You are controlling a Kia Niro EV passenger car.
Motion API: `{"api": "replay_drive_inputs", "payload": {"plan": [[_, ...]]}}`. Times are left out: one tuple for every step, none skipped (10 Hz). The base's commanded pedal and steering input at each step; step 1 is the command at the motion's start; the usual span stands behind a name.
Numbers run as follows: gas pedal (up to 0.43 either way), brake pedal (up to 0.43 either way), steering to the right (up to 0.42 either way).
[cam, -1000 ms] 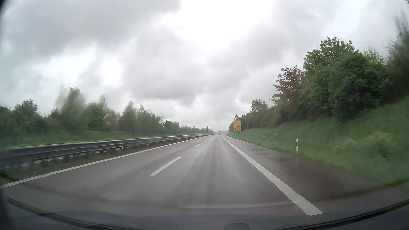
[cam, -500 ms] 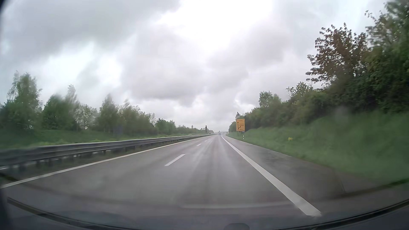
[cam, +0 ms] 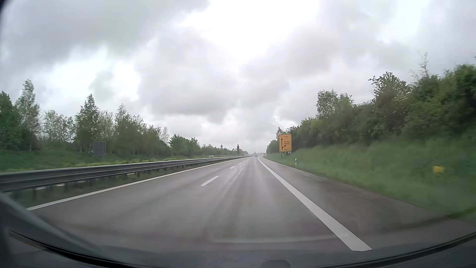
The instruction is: Follow the waypoints while adhering to traffic rules and regulations
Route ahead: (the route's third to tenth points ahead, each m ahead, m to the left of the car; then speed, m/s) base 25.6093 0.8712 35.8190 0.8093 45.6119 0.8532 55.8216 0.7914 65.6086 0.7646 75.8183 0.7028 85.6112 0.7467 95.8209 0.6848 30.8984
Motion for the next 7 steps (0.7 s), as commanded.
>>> {"api": "replay_drive_inputs", "payload": {"plan": [[0.299, 0.0, -0.001], [0.299, 0.0, -0.001], [0.299, 0.0, -0.001], [0.299, 0.0, -0.001], [0.299, 0.0, -0.001], [0.299, 0.0, -0.001], [0.299, 0.0, -0.001]]}}
